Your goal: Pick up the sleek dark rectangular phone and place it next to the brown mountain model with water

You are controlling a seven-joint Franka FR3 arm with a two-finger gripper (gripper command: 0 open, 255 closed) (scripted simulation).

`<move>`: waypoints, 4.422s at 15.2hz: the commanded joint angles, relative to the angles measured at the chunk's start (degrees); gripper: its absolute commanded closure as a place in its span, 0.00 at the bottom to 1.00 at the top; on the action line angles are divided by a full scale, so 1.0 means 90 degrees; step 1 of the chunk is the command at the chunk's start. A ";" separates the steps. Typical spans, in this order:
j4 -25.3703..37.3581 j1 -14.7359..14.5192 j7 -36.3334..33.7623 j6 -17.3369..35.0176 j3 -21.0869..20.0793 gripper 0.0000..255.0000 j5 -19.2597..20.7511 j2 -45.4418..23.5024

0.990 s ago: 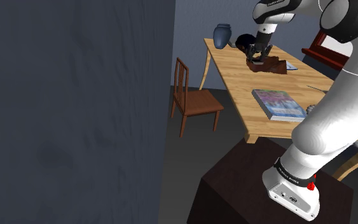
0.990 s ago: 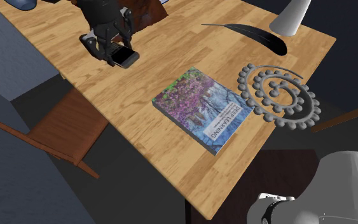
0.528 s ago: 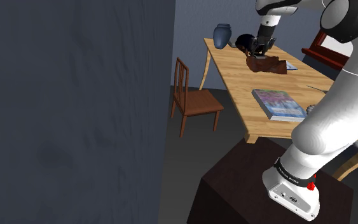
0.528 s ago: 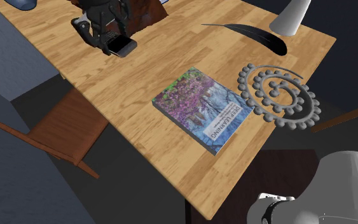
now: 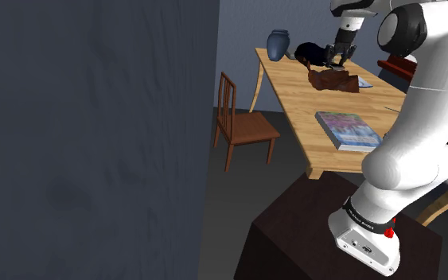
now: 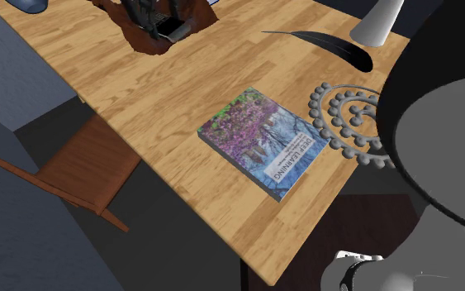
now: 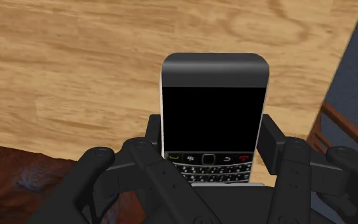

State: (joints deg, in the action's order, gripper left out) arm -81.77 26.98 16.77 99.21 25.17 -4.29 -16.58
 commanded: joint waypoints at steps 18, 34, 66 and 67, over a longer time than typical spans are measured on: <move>0.1679 0.1201 0.1061 0.0005 0.0062 1.00 -0.0781 -0.1778; 0.0388 0.1045 0.1126 0.1336 0.0010 1.00 -0.0844 -0.1846; 0.0134 0.0997 0.1120 0.1590 -0.0004 0.00 -0.0857 -0.1850; 0.0134 0.0997 0.1120 0.1590 -0.0004 0.00 -0.0857 -0.1850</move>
State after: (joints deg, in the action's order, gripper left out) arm -80.49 36.00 26.87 113.60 25.11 -12.05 -33.35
